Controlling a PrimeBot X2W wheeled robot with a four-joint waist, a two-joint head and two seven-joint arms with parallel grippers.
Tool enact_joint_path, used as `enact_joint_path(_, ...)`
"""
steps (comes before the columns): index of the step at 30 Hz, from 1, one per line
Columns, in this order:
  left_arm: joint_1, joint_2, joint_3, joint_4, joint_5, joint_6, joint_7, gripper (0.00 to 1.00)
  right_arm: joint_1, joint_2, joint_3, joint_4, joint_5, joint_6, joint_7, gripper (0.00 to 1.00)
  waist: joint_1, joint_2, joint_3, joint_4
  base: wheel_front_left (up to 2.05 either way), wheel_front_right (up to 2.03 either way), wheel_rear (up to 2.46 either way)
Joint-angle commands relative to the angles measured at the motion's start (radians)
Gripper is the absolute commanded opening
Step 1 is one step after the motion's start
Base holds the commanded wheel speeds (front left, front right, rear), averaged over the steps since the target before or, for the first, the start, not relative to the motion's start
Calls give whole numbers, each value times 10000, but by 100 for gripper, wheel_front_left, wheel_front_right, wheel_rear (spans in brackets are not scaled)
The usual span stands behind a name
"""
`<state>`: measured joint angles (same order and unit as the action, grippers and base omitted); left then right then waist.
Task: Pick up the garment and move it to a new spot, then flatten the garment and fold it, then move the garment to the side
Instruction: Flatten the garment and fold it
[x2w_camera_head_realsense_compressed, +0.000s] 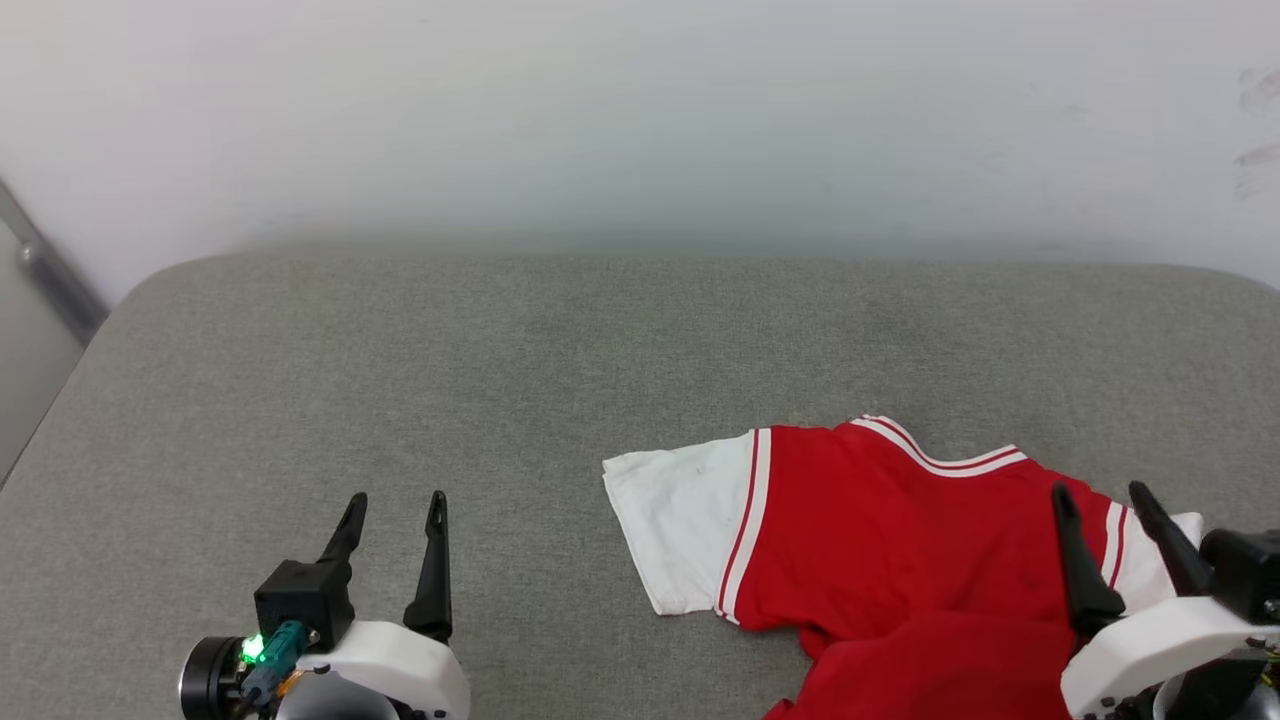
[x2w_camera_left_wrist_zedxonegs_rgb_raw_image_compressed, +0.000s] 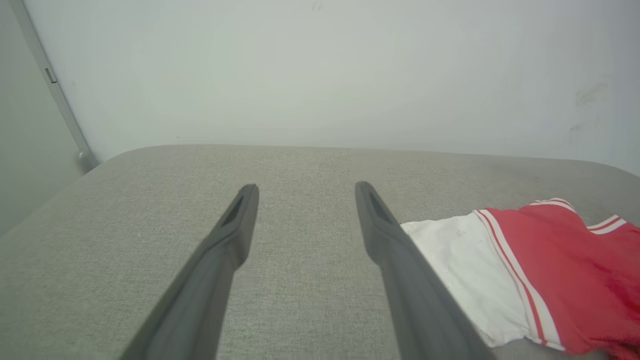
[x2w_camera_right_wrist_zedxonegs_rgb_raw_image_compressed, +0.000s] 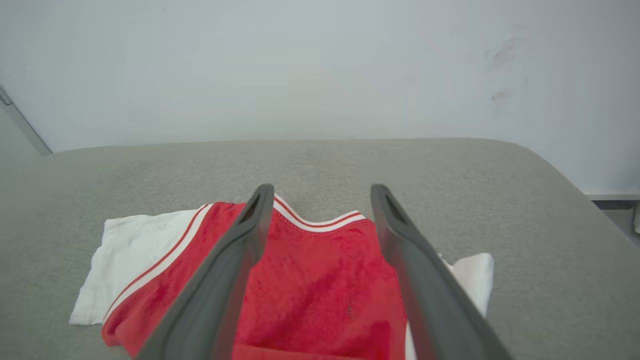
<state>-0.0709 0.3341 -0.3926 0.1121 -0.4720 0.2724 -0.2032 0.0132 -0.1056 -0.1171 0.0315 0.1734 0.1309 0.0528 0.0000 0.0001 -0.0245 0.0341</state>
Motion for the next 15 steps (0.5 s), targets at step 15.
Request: enact_joint_path(15, -2965, 145, -958, 25, -232, -1504, 2456, 100, 201, 493, 570, -2059, 57, -3, 291, 100, 0, -1, 1187, -799, 0, 0, 0)
